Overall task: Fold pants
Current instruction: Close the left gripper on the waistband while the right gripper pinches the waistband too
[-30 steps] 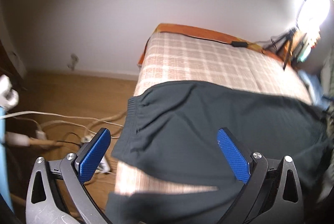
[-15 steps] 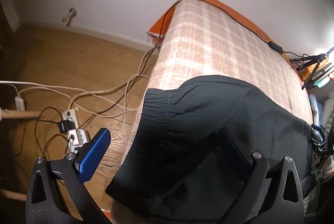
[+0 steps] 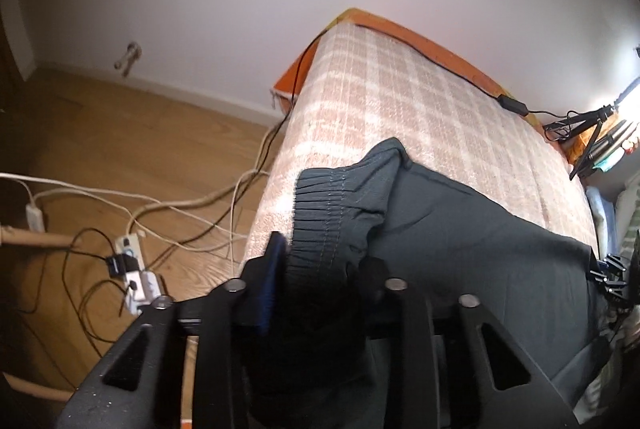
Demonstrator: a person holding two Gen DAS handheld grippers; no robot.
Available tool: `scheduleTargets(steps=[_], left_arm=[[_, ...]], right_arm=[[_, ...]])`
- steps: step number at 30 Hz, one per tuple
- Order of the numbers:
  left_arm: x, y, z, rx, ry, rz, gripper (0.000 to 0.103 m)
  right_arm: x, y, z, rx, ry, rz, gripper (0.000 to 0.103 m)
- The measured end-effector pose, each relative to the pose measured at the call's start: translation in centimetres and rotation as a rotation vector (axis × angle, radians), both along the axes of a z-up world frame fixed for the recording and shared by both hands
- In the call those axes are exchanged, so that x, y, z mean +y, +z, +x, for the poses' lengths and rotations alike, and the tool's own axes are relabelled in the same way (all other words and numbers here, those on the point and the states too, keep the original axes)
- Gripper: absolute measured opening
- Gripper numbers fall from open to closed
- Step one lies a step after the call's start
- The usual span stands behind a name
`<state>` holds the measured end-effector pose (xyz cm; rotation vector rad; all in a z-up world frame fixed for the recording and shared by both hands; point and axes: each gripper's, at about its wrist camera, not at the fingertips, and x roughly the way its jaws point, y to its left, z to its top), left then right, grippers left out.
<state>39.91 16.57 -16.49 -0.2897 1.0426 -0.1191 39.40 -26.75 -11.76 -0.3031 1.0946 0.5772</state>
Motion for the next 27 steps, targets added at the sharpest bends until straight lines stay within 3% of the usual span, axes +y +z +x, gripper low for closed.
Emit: scheduleTargets(steps=[1,4,12,15,19,23,27], left_arm=[[0.0,0.3,-0.3,-0.027,-0.021,-0.016,0.015],[-0.4,1.4,-0.8,-0.087,-0.065,-0.025,0.011],[-0.2,4.4,-0.5,-0.190,-0.080,-0.075,0.010],[-0.7,5.8,0.4,-0.222,-0.076,-0.060,0.009],[-1.2,8.1,0.8,-0.290,-0.096,-0.040,0.009],[-0.7,9.5,-0.3,-0.338,-0.101,-0.023,0.009],[-0.2,9.4,-3.1,-0.364,-0.132,0.010,0.009]], right_arm=[[0.4,0.1,-0.3,-0.004,0.013,-0.014,0.016],[1.4,0.4,-0.8,-0.025,0.028,-0.065,0.003],[1.8,4.7,-0.8,-0.203,-0.024,-0.158,0.000],[1.7,7.3,0.7,-0.301,-0.079,-0.226,0.000],[1.6,11.1,1.8,-0.388,-0.127,-0.226,0.000],[2.4,14.2,-0.1,-0.441,-0.099,-0.202,0.000],[3.4,15.5,-4.6,-0.451,-0.055,-0.161,0.000]])
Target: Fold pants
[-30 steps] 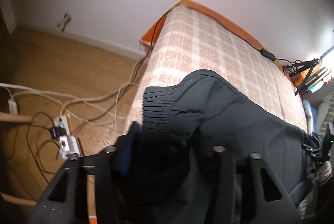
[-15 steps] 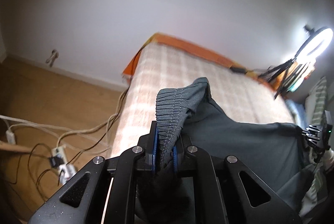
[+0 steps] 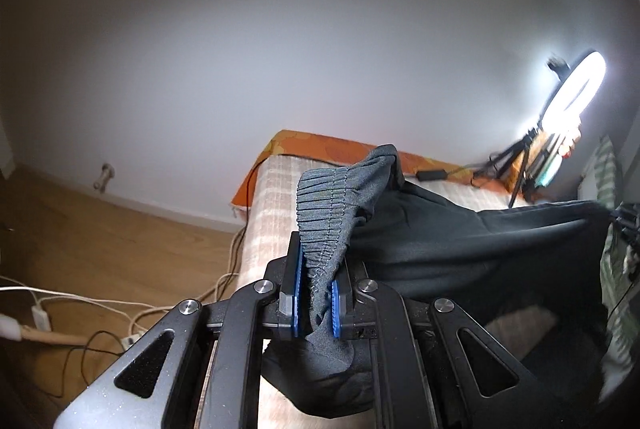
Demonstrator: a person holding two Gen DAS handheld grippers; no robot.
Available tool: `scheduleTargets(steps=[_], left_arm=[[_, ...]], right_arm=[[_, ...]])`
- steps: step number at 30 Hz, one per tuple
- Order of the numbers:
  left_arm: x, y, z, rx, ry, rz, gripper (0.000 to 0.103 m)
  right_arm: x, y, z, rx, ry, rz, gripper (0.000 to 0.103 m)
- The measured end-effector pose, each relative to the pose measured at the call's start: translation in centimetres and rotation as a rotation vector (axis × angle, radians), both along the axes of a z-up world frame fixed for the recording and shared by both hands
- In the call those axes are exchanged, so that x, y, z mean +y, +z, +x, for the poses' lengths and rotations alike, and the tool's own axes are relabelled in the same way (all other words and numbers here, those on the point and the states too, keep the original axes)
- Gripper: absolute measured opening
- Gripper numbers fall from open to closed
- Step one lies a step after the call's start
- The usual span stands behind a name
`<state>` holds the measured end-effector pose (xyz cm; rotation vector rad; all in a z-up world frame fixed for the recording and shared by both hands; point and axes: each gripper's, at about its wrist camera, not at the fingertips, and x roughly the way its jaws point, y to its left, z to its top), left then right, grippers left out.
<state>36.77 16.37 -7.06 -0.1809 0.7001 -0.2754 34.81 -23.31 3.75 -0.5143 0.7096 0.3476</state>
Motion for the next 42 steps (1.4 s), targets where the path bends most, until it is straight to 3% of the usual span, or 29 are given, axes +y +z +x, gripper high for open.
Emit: scheduleTargets(steps=[7,13,19,21,23,28,31,36,42], left_arm=[[1.1,-1.4,-6.0,-0.021,-0.038,0.050,0.009],[1.7,-4.4,-10.1,0.032,-0.043,0.050,0.012],[2.6,-6.8,-13.7,0.092,-0.021,0.026,0.021],[3.3,-7.2,-14.8,0.101,-0.008,0.011,0.039],[4.2,-7.7,-16.2,0.121,-0.001,0.006,0.045],[5.8,-8.5,-19.6,0.153,0.021,0.010,0.046],[6.9,-8.8,-21.3,0.163,0.060,-0.002,0.054],[8.3,-9.3,-23.7,0.186,0.110,-0.060,0.054],[9.7,-6.9,-25.0,0.149,0.161,-0.301,0.054]], right_arm=[[1.5,-0.7,-8.7,0.038,0.064,0.033,0.000],[2.4,-3.9,-14.0,0.108,0.085,0.032,0.000],[2.8,-6.3,-16.8,0.165,0.078,0.033,0.000],[2.6,-6.9,-17.2,0.187,0.074,0.039,0.000],[2.3,-7.7,-17.5,0.210,0.068,0.042,0.000],[1.9,-10.1,-19.0,0.268,0.065,0.037,0.000],[1.7,-11.5,-19.7,0.297,0.061,0.027,0.000],[1.6,-12.2,-20.0,0.300,0.063,0.016,0.000],[1.6,-11.5,-19.6,0.297,0.083,0.010,0.001]])
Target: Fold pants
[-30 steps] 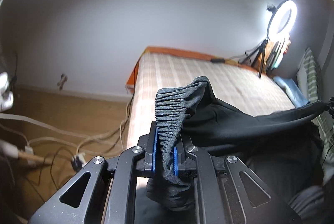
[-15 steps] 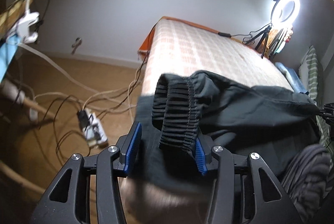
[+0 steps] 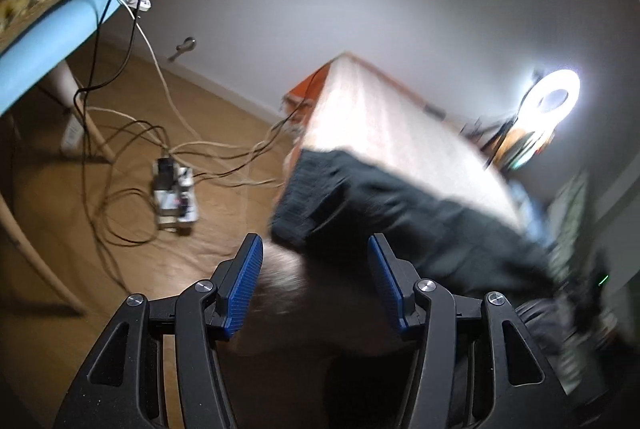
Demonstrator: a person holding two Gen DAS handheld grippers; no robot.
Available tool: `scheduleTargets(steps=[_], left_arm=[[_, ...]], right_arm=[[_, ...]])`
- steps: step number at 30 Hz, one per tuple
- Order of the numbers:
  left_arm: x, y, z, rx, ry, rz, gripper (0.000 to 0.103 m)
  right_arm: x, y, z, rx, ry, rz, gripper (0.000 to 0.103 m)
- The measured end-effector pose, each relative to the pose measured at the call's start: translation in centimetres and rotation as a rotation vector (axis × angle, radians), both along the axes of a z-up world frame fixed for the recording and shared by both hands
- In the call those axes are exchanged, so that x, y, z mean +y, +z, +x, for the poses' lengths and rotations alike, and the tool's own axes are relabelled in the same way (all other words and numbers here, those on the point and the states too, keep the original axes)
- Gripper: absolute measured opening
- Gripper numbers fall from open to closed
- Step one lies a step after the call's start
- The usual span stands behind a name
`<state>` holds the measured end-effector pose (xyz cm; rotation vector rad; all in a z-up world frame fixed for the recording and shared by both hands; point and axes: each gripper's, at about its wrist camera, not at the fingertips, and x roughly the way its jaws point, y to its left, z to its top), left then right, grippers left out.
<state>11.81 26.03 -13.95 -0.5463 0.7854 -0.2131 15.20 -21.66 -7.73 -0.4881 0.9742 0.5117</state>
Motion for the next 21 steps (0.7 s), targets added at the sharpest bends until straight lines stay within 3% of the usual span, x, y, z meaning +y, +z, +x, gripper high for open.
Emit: scheduleTargets(steps=[6,8,10,14,17,21], left_arm=[[-2.1,2.4,2.8,0.060,-0.011,-0.062,0.058],[-2.7,2.5,4.3,0.089,-0.008,-0.024,0.061],[-3.4,1.6,5.7,0.156,0.003,0.035,0.062],[-4.0,-0.3,6.4,0.219,0.010,0.080,0.061],[-3.9,-1.2,5.6,0.217,0.017,0.083,0.059],[-3.7,-2.0,4.0,0.205,0.023,0.058,0.059]], right_arm=[[0.7,0.6,0.0,0.035,0.069,-0.013,0.005],[0.6,1.1,0.1,0.064,0.082,0.012,0.013],[0.5,2.2,0.3,0.080,0.084,0.060,0.031],[1.6,5.9,1.9,0.031,0.100,0.164,0.034],[4.8,8.0,4.3,0.001,0.172,0.209,0.037],[11.2,8.4,7.5,0.005,0.315,0.235,0.038]])
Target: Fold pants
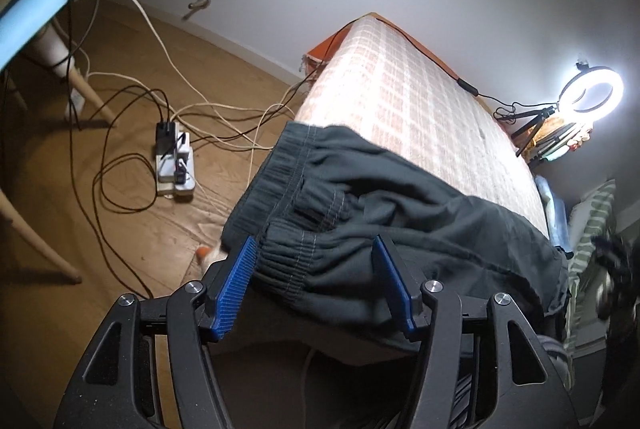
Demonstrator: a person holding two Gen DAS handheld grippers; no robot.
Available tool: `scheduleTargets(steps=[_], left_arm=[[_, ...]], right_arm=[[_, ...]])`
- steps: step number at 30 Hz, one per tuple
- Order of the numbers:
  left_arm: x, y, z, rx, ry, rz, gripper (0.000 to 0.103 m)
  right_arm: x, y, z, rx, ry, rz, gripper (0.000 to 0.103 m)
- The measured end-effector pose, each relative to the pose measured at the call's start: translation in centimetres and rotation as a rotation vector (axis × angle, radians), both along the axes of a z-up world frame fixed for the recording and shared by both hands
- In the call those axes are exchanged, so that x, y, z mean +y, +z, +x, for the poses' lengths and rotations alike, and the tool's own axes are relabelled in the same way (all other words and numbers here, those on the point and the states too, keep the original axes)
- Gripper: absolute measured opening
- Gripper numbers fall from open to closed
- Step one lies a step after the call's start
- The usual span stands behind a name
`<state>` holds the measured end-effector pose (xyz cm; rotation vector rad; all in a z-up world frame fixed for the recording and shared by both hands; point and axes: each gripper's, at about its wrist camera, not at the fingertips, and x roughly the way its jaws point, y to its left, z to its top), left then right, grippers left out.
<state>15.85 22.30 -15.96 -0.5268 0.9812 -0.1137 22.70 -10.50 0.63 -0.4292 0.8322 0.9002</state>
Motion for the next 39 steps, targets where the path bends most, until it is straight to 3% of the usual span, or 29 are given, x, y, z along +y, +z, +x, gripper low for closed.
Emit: scheduleTargets(steps=[3,8,13,16,20,25,33,39], left_arm=[[0.3,-0.3,-0.9,-0.014,0.011,-0.023,0.055],[0.1,-0.6,-1.3,-0.022,-0.002,-0.048,0.055],[-0.9,0.4,-1.5,-0.053,-0.057,0.019,0.054],[-1.0,0.5,-1.6,-0.059,-0.074,0.029,0.054],[-0.8,0.6,-2.1,-0.080,-0.087,0.023,0.054],[-0.7,1.0,-2.8,-0.099,-0.108,-0.004,0.054],[0.6,2.6,-4.1,-0.159,-0.088,-0.096,0.058],[0.8,0.7,-1.6,-0.100,-0.023,-0.127,0.058]], right_arm=[[5.8,-0.9,3.0,0.026,0.108,0.020,0.038],[15.5,-4.3,7.0,0.166,0.251,0.059,0.038],[24.7,-8.7,8.3,0.291,0.350,0.064,0.038],[28.2,-11.3,7.6,0.313,0.388,0.002,0.038],[30.1,-13.3,7.2,0.354,0.404,-0.031,0.037],[30.0,-12.6,5.5,0.302,0.444,-0.043,0.000],[28.3,-6.7,7.0,0.111,0.331,0.065,0.000],[30.0,-8.7,8.5,0.116,0.270,-0.025,0.000]])
